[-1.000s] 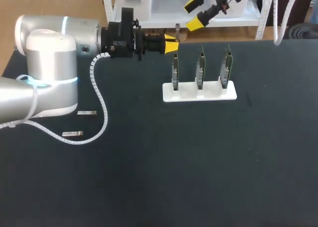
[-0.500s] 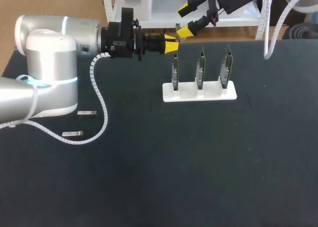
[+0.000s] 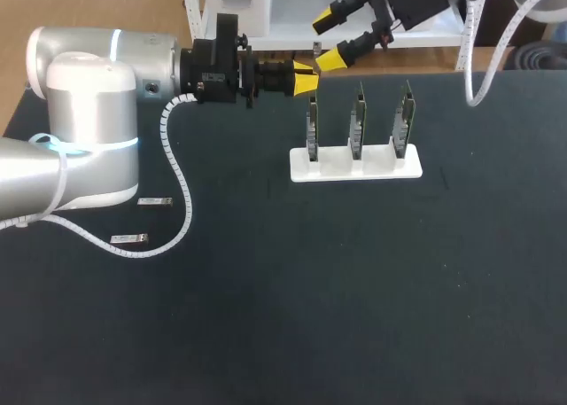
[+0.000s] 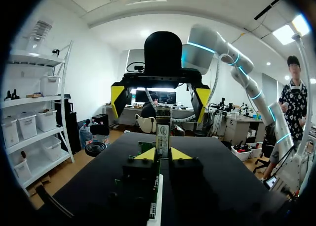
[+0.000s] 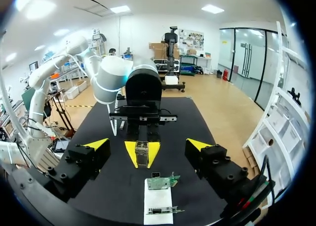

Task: Pick up the optical module with the left hand, and insert it into the network port with the right hand.

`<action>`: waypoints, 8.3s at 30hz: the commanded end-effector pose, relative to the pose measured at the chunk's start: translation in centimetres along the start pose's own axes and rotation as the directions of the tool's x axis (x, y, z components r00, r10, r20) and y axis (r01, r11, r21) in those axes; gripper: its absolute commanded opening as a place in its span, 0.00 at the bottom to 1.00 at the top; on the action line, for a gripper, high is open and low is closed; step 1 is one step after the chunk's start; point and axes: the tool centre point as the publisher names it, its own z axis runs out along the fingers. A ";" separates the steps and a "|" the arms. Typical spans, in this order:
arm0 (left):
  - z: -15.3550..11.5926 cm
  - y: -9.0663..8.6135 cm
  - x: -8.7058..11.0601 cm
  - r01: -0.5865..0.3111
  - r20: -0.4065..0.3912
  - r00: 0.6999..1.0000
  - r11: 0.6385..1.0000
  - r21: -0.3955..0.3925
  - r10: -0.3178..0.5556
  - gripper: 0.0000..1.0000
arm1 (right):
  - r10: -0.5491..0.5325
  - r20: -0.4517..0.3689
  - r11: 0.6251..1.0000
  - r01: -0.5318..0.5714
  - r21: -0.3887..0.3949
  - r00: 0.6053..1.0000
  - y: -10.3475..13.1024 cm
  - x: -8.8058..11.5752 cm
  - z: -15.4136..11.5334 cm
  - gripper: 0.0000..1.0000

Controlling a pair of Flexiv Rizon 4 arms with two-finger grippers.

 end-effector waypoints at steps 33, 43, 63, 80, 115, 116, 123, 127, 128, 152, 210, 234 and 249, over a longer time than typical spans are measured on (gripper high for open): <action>0.0 0.1 0.0 0.000 -0.002 1.000 1.000 0.003 0.000 0.00 | 0.027 -0.015 0.997 -0.029 -0.074 1.000 0.8 -0.3 1.5 1.00; 0.0 0.1 0.0 0.000 -0.002 1.000 1.000 0.003 0.000 0.00 | 0.045 -0.028 0.997 -0.047 -0.056 0.999 1.2 0.1 1.1 0.41; 0.0 0.1 0.0 0.000 -0.002 1.000 1.000 0.003 0.000 0.00 | 0.032 -0.024 0.997 -0.033 -0.070 0.999 1.3 -0.1 1.4 0.00; 0.0 0.1 0.0 0.000 0.000 1.000 1.000 0.003 0.000 1.00 | 0.028 -0.019 0.998 -0.029 -0.061 0.999 1.3 -0.2 1.3 0.00; -5.6 2.9 1.6 -0.160 -0.409 0.901 0.987 -0.008 0.143 1.00 | 0.034 -0.015 0.998 -0.035 -0.048 0.999 1.4 0.2 1.0 0.00; -5.5 3.0 1.7 -0.154 -0.414 0.900 0.988 -0.010 0.136 1.00 | 0.035 -0.015 0.998 -0.035 -0.048 0.999 1.4 0.2 1.0 0.00; -5.1 2.7 2.4 -0.160 -0.436 0.887 0.987 0.009 0.148 1.00 | 0.032 -0.014 0.998 -0.033 -0.045 0.999 1.5 0.1 0.9 0.00; -5.1 2.3 2.9 -0.162 -0.451 0.878 0.986 0.026 0.157 1.00 | 0.032 -0.015 0.999 -0.032 -0.044 0.999 1.5 0.1 0.8 0.00; -5.1 2.2 3.1 -0.162 -0.456 0.876 0.986 0.028 0.157 1.00 | 0.031 -0.015 0.999 -0.032 -0.043 0.999 1.5 0.1 0.8 0.00; -4.1 1.3 3.8 -0.165 -0.474 0.865 0.985 0.044 0.165 1.00 | 0.030 -0.022 0.997 -0.032 -0.070 0.999 1.9 0.4 1.1 0.00; -4.1 1.3 3.8 -0.165 -0.474 0.865 0.985 0.044 0.165 1.00 | -0.022 -0.032 0.995 0.019 -0.094 0.999 -1.2 3.7 4.0 0.00; -4.1 1.3 3.8 -0.165 -0.474 0.865 0.985 0.044 0.165 1.00 | 0.004 -0.034 0.997 -0.007 -0.081 0.999 -0.5 4.3 3.9 0.00; -4.1 1.3 3.8 -0.165 -0.474 0.865 0.985 0.044 0.165 1.00 | -0.001 -0.036 0.997 -0.002 -0.074 0.999 -0.7 4.3 3.8 0.00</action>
